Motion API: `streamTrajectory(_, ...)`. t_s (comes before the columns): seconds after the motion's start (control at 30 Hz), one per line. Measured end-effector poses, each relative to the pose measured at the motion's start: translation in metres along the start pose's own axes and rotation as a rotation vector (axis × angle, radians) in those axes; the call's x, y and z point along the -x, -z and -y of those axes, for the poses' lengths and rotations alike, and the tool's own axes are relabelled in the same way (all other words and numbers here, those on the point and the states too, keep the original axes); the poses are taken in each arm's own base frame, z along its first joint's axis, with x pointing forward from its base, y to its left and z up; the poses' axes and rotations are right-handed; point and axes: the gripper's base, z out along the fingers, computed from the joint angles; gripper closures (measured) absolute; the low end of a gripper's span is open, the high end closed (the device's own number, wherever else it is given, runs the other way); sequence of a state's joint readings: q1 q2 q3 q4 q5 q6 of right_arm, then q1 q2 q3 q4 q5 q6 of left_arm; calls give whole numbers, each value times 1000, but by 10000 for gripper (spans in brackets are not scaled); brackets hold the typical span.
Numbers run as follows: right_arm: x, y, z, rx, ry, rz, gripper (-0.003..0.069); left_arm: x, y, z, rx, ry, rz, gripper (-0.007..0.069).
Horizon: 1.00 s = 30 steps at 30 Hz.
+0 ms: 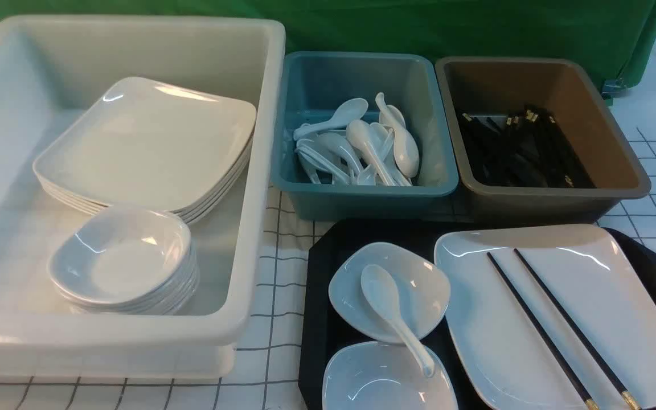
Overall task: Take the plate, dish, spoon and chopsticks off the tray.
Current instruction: Use the right arm to grab a pair of chopsticks from the plate
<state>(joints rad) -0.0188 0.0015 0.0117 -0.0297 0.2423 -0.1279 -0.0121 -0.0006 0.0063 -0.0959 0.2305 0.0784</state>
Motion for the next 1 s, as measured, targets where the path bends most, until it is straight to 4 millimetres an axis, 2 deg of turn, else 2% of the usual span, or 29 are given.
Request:
streamTrajectory(0.63,0,0,0,0,0,0,412,0,0,0,3,-17,1,620)
streamTrajectory(0.73,0,0,0,0,0,0,412,4,0,-1,9,-43,45,620)
streamTrajectory(1.0,1,0,0,-1,0,7,412,30,5,-4,4,252,346,620)
